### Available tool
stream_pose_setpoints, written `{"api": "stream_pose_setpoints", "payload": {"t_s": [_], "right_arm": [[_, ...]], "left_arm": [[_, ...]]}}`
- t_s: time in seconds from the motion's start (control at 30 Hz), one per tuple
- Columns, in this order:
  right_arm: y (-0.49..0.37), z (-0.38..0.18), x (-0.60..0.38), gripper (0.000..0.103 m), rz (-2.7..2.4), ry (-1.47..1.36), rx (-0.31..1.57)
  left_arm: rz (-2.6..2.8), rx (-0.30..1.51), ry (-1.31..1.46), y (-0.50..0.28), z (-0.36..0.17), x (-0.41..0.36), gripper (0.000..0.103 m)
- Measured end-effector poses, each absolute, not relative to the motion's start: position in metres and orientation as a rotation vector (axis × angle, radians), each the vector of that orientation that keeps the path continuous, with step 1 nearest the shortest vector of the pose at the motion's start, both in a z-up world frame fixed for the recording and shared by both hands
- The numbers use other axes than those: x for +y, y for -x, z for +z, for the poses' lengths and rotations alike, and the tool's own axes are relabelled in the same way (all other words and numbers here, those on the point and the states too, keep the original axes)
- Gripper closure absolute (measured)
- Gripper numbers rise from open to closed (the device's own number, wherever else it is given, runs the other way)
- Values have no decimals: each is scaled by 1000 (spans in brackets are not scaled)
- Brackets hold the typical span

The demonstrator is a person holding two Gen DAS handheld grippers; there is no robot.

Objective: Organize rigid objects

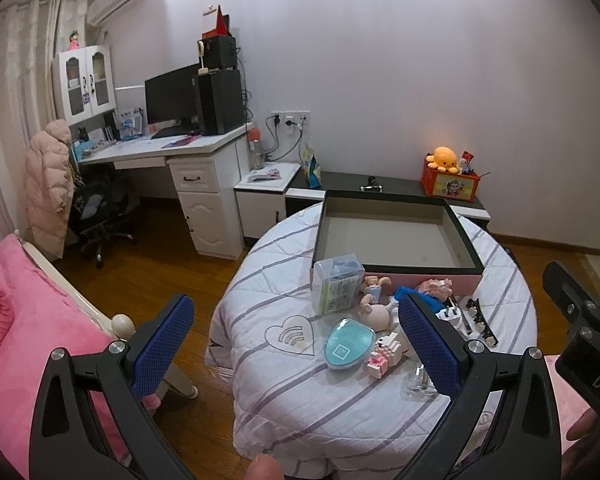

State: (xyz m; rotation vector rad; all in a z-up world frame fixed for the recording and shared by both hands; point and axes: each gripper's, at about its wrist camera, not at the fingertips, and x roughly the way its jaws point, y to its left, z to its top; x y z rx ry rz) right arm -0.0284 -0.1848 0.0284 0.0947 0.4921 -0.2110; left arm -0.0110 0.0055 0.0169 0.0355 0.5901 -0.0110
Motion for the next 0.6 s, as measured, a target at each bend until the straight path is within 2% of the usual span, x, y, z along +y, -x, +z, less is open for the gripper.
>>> {"api": "stream_pose_setpoints", "payload": {"t_s": [0.6], "right_arm": [[24,21,-180,0,-225,-88,517]], "left_arm": [[11,587,-16,5,1,19,0]]}}
